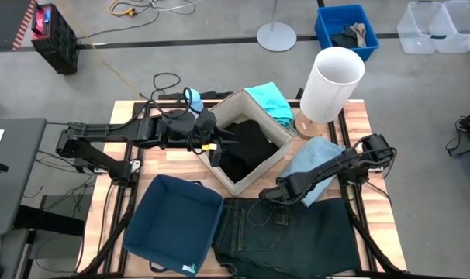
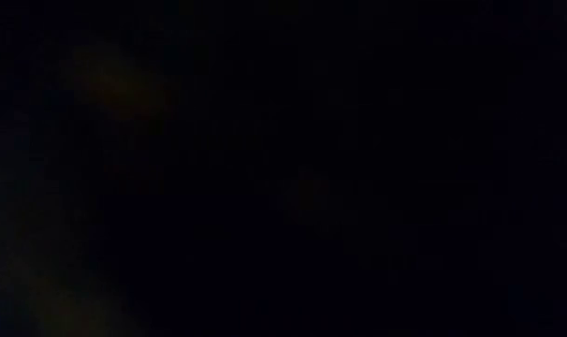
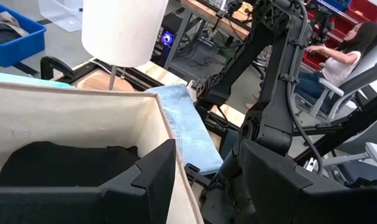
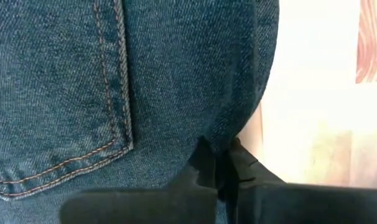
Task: Sort clothes
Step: Put the blue pants into the white laundry organizer
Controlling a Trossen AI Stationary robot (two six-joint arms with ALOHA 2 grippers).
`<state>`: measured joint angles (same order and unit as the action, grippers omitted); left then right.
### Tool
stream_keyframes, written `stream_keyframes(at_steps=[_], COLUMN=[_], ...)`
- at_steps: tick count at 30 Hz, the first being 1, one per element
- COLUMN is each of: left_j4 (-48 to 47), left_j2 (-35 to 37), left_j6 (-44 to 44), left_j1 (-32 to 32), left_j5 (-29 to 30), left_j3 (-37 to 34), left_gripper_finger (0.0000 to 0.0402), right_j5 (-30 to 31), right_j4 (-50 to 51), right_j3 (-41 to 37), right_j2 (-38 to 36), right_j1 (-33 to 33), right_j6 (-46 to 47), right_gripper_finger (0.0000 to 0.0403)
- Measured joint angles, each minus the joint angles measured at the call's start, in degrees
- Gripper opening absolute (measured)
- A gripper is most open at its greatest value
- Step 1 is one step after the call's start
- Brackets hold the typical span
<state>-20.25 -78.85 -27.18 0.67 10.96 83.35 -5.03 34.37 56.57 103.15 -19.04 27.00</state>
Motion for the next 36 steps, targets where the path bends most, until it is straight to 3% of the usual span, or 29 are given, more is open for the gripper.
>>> stream_keyframes(at_steps=[6,28,36], left_j4=[0.0,0.0,0.0], left_j2=[0.0,0.0,0.0], left_j6=[0.0,0.9,1.0], left_j1=[0.0,0.0,0.0], left_j5=[0.0,0.6,0.8], left_j3=[0.0,0.0,0.0], left_gripper_finger=[0.0173,0.0173,0.0173], right_j5=[0.2,-1.7,-1.7], right_j4=[2.3,11.0,14.3], right_j3=[-0.5,-0.2,-0.1], right_j2=[-6.1,-40.8,-41.4], right_j1=[0.0,-0.1,-0.6], right_j6=[0.1,0.0,1.0], right_gripper_finger=[0.0002,0.0,0.0])
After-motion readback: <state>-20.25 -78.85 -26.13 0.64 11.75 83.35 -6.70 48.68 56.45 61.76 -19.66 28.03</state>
